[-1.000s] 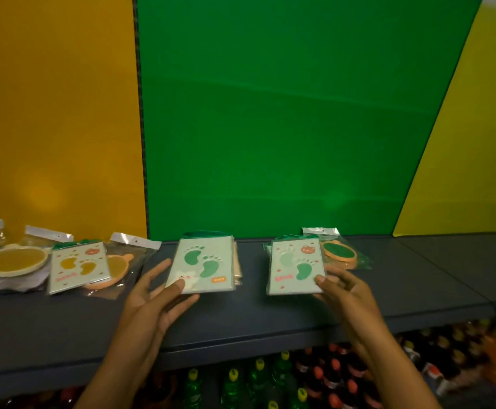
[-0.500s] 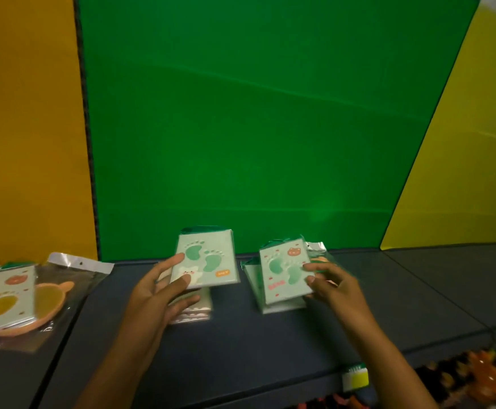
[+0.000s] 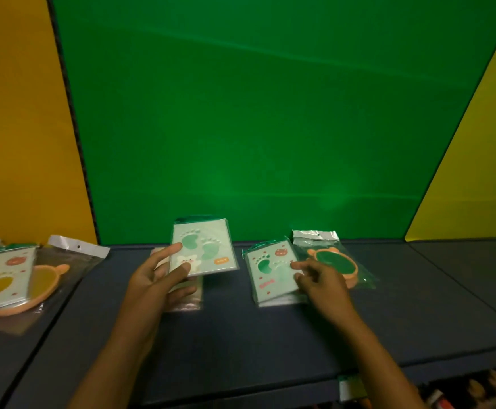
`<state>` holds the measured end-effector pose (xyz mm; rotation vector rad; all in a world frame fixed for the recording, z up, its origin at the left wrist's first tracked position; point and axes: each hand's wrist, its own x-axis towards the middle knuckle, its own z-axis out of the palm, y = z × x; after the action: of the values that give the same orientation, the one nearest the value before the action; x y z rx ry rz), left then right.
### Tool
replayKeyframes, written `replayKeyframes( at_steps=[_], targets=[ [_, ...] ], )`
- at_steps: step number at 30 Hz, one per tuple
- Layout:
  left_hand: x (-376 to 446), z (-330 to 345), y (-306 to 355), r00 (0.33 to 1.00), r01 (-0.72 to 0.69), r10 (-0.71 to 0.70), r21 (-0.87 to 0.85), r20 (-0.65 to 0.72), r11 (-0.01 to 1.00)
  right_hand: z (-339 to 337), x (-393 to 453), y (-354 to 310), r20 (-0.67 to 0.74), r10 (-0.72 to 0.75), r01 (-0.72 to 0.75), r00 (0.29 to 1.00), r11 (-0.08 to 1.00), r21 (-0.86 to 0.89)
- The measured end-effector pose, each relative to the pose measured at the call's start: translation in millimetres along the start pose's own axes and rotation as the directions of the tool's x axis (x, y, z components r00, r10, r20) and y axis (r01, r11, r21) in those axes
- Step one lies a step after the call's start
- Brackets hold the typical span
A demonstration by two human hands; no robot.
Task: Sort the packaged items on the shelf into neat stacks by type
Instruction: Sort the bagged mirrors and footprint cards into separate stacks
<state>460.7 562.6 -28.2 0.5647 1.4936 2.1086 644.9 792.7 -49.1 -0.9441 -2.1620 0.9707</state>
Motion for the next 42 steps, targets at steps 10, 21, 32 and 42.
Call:
replayKeyframes(
  at_steps=[10, 21, 32, 42],
  targets=[
    [-16.9, 32.5, -18.2, 0.992, -0.058, 0.068, 0.105, -0.103, 0.993, -6.0, 11.7, 21.6, 0.223, -0.233, 0.311, 0.947, 0.838, -0.448],
    [-7.9, 85.9, -46.1, 0.992, -0.067, 0.087, 0.200, -0.096, 0.977, -55.3, 35.6, 20.9, 0.156, -0.387, 0.407, 0.909, 0.738, -0.538],
    [15.8, 124.2, -81.2, 0.996, -0.087, 0.051, 0.595, 0.078, 0.799, -97.2, 58.3, 50.2, 0.134, -0.336, 0.354, 0.932, 0.768, -0.534],
    [17.5, 118.0, -97.2, 0.981, -0.185, 0.110, 0.932, 0.158, 0.312, -94.4, 57.6, 56.1, 0.176, -0.324, 0.367, 0.930, 0.777, -0.511]
  ],
)
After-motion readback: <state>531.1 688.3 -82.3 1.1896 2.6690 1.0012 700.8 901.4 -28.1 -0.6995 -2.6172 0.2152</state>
